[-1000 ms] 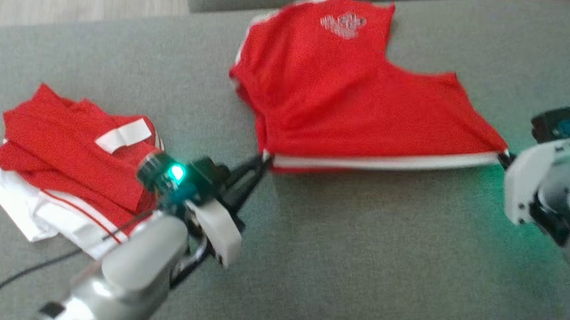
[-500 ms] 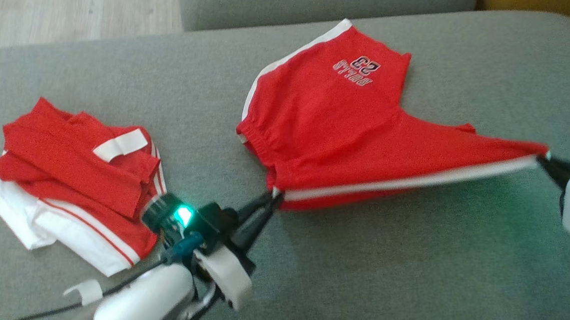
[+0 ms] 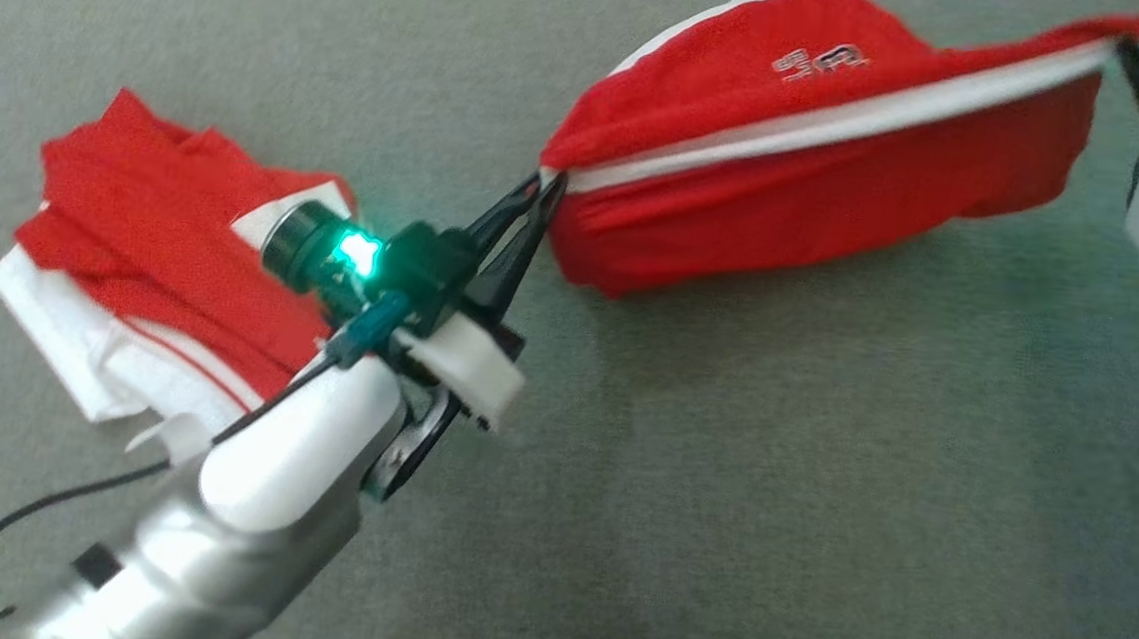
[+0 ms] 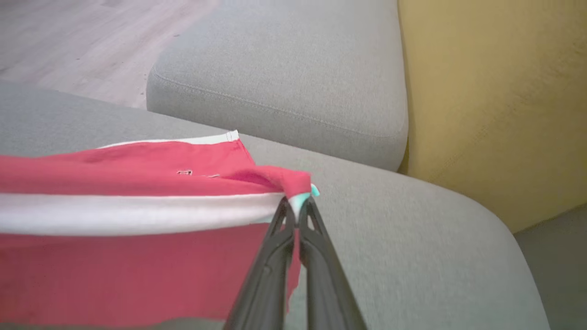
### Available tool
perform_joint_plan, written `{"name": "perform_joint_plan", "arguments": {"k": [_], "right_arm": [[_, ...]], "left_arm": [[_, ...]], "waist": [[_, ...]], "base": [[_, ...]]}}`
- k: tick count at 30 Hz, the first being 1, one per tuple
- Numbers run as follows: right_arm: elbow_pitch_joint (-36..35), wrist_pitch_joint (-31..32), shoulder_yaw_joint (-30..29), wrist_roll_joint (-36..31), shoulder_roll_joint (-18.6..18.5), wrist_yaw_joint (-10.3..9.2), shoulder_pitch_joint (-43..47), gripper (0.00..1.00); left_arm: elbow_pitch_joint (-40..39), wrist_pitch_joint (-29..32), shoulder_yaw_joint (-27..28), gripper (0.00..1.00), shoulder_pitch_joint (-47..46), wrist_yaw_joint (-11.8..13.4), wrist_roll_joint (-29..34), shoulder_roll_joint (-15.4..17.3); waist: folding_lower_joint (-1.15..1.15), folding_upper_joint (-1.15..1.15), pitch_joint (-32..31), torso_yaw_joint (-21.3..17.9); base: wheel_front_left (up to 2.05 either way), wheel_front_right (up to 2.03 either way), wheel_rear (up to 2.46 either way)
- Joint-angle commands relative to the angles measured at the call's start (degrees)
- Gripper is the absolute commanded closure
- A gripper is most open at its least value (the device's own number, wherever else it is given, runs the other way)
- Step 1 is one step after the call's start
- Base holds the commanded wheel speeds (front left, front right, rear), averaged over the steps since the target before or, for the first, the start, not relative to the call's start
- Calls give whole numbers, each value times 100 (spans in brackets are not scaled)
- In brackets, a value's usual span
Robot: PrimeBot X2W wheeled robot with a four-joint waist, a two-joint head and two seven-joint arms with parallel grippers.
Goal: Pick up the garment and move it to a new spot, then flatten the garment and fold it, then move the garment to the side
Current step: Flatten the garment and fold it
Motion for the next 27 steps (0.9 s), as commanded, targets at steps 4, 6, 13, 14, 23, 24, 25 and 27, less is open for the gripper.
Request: {"name": "perform_joint_plan", "arguments": {"k": [4,6,13,14,23,24,25,27], "right_arm": [[460,-191,18,-377,179,-5,-713,100],[711,-250,45,-526,244,-5,-989,100],[1587,-483,138,-821,335,-5,-1754,100],[1711,-510,183,-864,324,-5,-1822,100],[2454,-980,469,-1161,338,-5,-2302,100],[2539,-1047,460,-1164,343,-5,-2359,100],[2619,-1125,460,-1180,349,-5,-2416,100],[2762,-1283,482,-1246,365,-5,-2517,100]], "left_arm": [[231,-20,229,100,-577,-74,-64,-214],[385,-31,206,100,-721,-114,-65,-356],[924,-284,161,100,-1104,-230,-65,-809],[1001,-332,154,100,-1131,-247,-79,-880],[1542,-619,-25,100,-1401,-331,-28,-1203],[1591,-640,-42,100,-1430,-339,-33,-1226],[1636,-661,-59,100,-1457,-345,-40,-1247],[1715,-702,-82,100,-1510,-352,-68,-1283]], "waist": [[-1,0,443,438],[-1,0,603,567],[-1,0,1078,987],[-1,0,1122,1045],[-1,0,1327,1299],[-1,0,1340,1318],[-1,0,1352,1335],[-1,0,1377,1367]], "base": [[0,0,0],[0,0,0],[0,0,0],[0,0,0],[0,0,0],[0,0,0],[0,0,0],[0,0,0]]}}
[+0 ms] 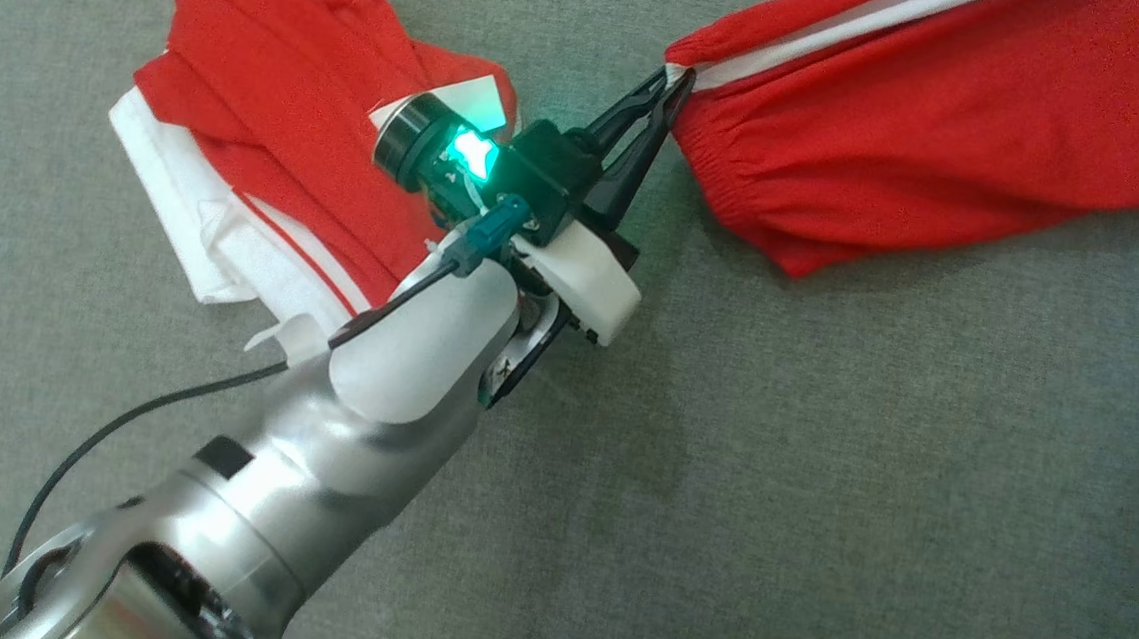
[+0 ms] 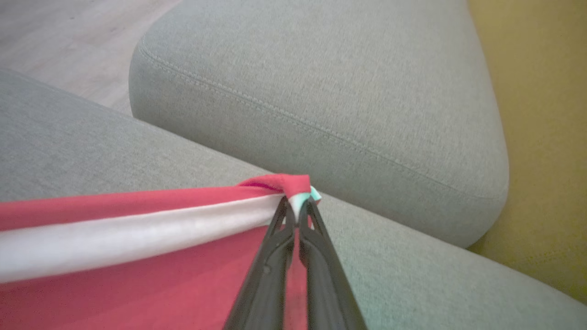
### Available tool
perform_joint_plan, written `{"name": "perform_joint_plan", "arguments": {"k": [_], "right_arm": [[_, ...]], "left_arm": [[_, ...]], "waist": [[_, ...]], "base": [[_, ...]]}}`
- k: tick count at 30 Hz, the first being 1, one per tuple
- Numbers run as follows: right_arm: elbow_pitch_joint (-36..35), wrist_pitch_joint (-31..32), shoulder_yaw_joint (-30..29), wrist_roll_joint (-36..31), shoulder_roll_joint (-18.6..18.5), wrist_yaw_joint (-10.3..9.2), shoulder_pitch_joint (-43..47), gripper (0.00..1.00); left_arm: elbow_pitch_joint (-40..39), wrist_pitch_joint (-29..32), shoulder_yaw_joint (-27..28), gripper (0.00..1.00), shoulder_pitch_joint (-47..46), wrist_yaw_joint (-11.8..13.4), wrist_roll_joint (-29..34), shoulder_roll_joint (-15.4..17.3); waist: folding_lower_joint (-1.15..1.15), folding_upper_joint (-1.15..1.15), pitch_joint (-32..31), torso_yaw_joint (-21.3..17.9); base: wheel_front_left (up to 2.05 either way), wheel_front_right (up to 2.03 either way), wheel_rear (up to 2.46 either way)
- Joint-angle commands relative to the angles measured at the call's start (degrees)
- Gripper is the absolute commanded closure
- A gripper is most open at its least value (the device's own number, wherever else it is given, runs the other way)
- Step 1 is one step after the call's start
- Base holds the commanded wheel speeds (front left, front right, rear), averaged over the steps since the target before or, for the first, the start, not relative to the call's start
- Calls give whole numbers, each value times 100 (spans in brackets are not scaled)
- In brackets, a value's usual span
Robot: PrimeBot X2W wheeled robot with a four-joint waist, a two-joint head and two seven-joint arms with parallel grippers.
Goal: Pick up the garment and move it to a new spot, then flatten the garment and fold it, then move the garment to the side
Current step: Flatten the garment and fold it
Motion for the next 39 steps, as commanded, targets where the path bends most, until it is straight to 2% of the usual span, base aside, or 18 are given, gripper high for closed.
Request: {"name": "perform_joint_plan", "arguments": {"k": [1,2,3,12,15,18,23,27,31,34,35,39], "right_arm": [[-84,-96,-7,-38,24,-5,-147,100],[7,-171,-49,-49,52,-5,-189,23],[108,-192,-75,-54,88,-5,-230,0],[735,-1071,-390,-167,278,-5,-272,0],[703,-1576,-461,-50,385,-5,-162,0],[517,-2114,-527,190,516,-5,13,0],[-246,-2552,-720,523,648,-5,594,0],[-1296,-2581,-1241,711,873,-5,1504,0],[-2218,-2583,-1775,956,1492,-5,2684,0],[-2925,-2583,-2029,620,1993,-5,3747,0],[-2925,-2583,-2029,620,1993,-5,3747,0],[-3373,-2584,-2375,253,2371,-5,4676,0]], "left_arm": [[-77,-53,119,82,-188,21,-34,89],[-40,-75,113,48,-205,23,-49,78],[-2,-94,109,0,-218,36,-64,70],[192,-247,287,0,-126,227,-138,57],[132,-265,463,0,-10,336,-146,164],[-250,-271,856,0,149,567,-89,369],[-1371,-273,1722,0,793,796,138,752],[-2089,-273,2300,0,1481,909,365,920],[-2448,-273,2750,0,2226,958,495,996],[-2623,-274,3099,0,2938,918,595,1005],[-2623,-274,3099,0,2938,918,595,1005],[-2650,-274,3354,0,3590,738,607,805]], "waist": [[0,0,12,16],[0,0,15,23],[0,0,20,27],[0,0,-275,-63],[0,0,-502,-168],[0,0,-760,-309],[0,0,-1194,-583],[0,0,-1506,-784],[0,0,-1788,-1024],[0,0,-1999,-1246],[0,0,-1999,-1246],[0,0,-2212,-1319]], "base": [[0,0,0],[0,0,0],[0,0,0],[0,0,0],[0,0,0],[0,0,0],[0,0,0],[0,0,0],[0,0,0],[0,0,0],[0,0,0],[0,0,0]]}}
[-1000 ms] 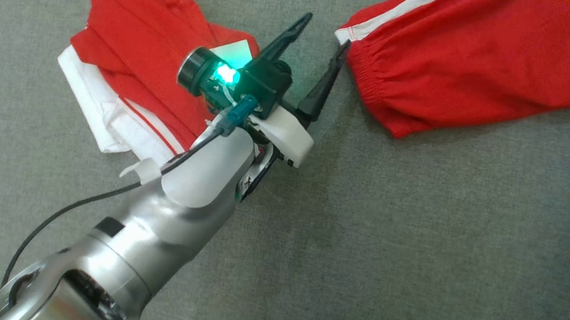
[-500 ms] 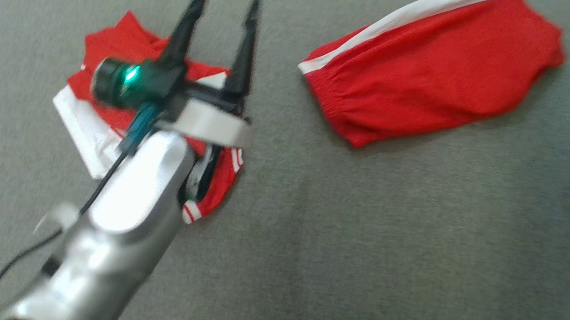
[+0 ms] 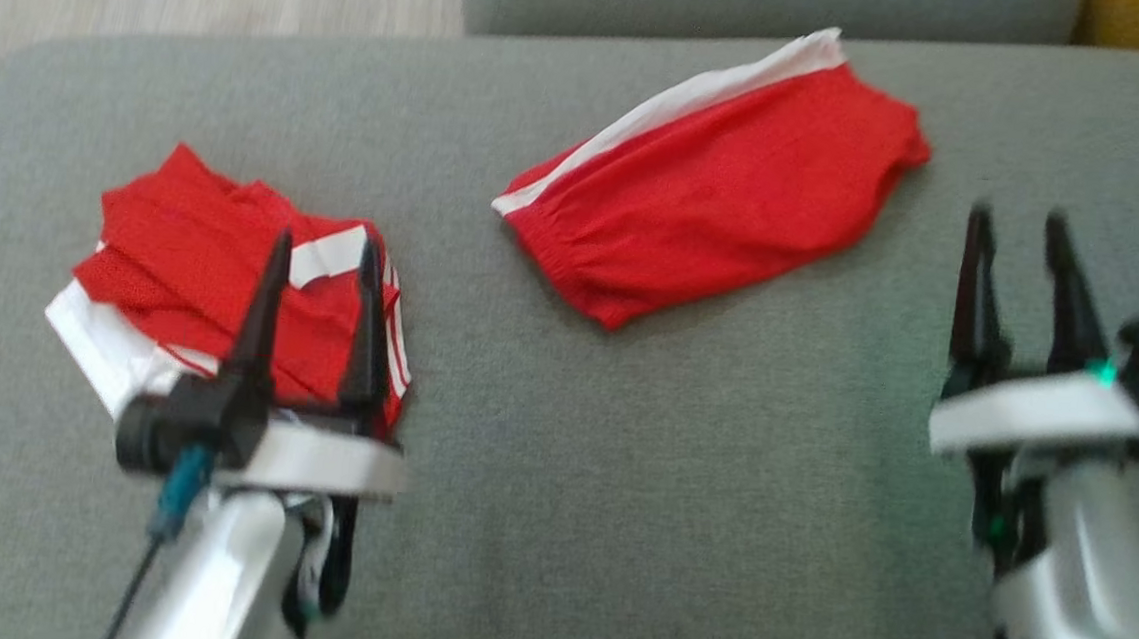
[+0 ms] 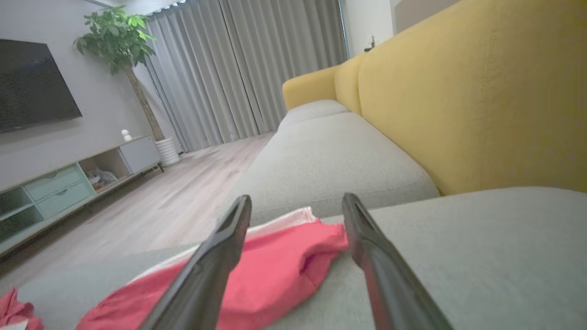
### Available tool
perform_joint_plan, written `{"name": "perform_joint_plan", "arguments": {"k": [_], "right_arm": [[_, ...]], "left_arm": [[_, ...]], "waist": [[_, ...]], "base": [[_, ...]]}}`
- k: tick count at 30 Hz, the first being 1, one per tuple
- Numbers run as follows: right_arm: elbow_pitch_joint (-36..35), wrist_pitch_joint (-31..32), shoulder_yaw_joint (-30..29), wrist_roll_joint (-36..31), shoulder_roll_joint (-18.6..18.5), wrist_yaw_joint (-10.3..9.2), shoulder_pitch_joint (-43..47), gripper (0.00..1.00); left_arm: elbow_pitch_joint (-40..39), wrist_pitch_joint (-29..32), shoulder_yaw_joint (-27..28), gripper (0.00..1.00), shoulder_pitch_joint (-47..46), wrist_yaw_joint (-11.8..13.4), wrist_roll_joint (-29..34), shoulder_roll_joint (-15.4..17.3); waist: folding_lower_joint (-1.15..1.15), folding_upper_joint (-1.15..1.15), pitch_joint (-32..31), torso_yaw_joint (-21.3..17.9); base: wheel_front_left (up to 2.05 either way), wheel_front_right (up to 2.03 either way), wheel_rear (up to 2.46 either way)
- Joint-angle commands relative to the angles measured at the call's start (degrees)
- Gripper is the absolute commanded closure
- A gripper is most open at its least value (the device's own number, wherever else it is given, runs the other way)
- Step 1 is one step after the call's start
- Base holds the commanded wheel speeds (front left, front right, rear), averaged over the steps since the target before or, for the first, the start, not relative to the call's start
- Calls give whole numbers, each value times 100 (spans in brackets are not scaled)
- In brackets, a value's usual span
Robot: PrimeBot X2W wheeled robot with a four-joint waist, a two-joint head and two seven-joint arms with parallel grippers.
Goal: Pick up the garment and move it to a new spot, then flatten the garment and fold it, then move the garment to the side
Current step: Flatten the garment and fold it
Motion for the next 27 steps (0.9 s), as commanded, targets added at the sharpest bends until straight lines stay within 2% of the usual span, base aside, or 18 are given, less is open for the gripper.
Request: {"name": "perform_joint_plan", "arguments": {"k": [1,7,14,22,27], "right_arm": [[-244,-56,63,-80,95,-5,55,0],[-512,-6,51,-267,278,-5,841,0],[-722,99,-36,-327,307,-5,976,0],[-827,666,-424,-573,309,-5,252,0],[-352,1401,-1117,-820,310,-5,-674,0]], "left_arm": [[-178,-29,273,0,-28,-34,72,23],[-22,-29,530,0,499,-252,420,-240],[137,-29,734,0,503,-514,744,-454],[63,-29,820,0,137,-708,965,-602],[38,-29,787,0,-83,-799,1053,-652]], "waist": [[2,0,-147,-81],[2,0,-273,-108],[2,0,-226,-47],[2,0,376,199],[2,0,822,437]], "base": [[0,0,0],[0,0,0],[0,0,0],[0,0,0],[0,0,0]]}}
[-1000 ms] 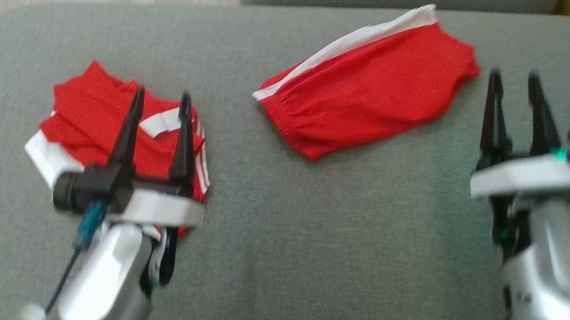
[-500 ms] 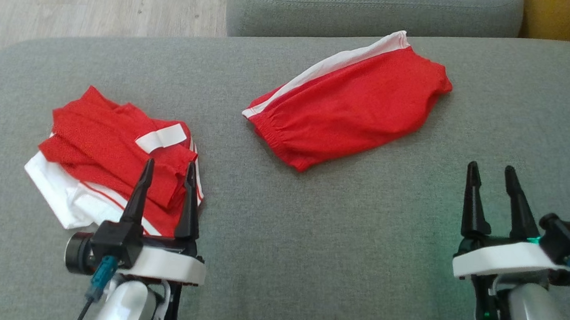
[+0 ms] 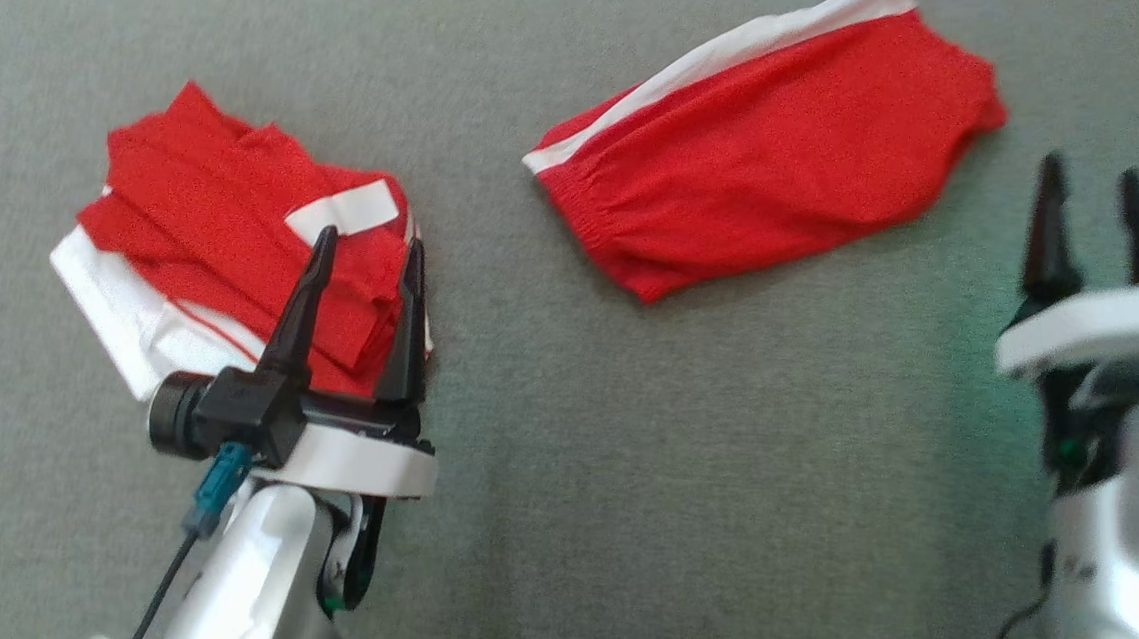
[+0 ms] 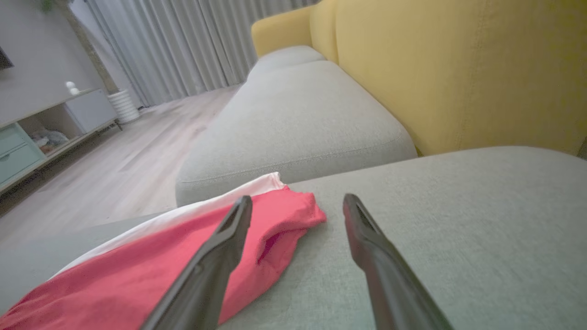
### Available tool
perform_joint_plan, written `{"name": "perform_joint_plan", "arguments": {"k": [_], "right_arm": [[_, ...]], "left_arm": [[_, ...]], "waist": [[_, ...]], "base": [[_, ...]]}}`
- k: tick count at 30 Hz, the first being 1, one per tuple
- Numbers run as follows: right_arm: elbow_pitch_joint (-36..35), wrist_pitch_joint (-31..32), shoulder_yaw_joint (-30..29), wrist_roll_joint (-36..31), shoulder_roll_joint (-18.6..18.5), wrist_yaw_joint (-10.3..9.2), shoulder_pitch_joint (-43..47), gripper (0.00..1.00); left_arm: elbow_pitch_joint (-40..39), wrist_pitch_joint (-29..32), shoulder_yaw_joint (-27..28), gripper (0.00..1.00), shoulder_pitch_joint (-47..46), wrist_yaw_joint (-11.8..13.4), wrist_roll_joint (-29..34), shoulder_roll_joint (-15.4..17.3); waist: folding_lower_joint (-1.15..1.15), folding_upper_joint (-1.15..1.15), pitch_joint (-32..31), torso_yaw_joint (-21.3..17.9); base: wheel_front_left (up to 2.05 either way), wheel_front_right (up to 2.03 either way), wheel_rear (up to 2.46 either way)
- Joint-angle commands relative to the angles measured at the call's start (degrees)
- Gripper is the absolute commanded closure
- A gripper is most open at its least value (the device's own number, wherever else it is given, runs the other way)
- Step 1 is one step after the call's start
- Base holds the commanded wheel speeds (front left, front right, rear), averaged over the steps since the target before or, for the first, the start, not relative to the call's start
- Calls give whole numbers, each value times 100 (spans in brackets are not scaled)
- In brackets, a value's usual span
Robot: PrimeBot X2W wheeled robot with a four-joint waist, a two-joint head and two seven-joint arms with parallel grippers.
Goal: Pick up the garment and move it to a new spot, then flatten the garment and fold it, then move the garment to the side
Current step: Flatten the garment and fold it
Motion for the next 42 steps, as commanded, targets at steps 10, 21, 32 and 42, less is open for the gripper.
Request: {"name": "perform_joint_plan", "arguments": {"k": [10,21,32,42], "right_arm": [[1616,834,-983,-955,-414,-5,-1953,0],[3127,1125,-1240,-1740,-976,-5,-2762,0],[4021,917,-620,-1528,-1198,-5,-3003,100],[4037,60,-687,-787,-1372,-5,-2485,100]], "left_arm": [[-156,-29,-205,0,-579,-36,-91,-2],[-126,-29,-503,0,-707,135,-266,-4],[-94,-29,-537,0,-702,206,-262,-5],[-44,-29,-380,0,-484,180,-183,-5]], "waist": [[-2,0,815,747],[-2,0,1053,1107],[-2,0,920,1069],[-2,0,381,629]], "base": [[0,0,0],[0,0,0],[0,0,0],[0,0,0]]}}
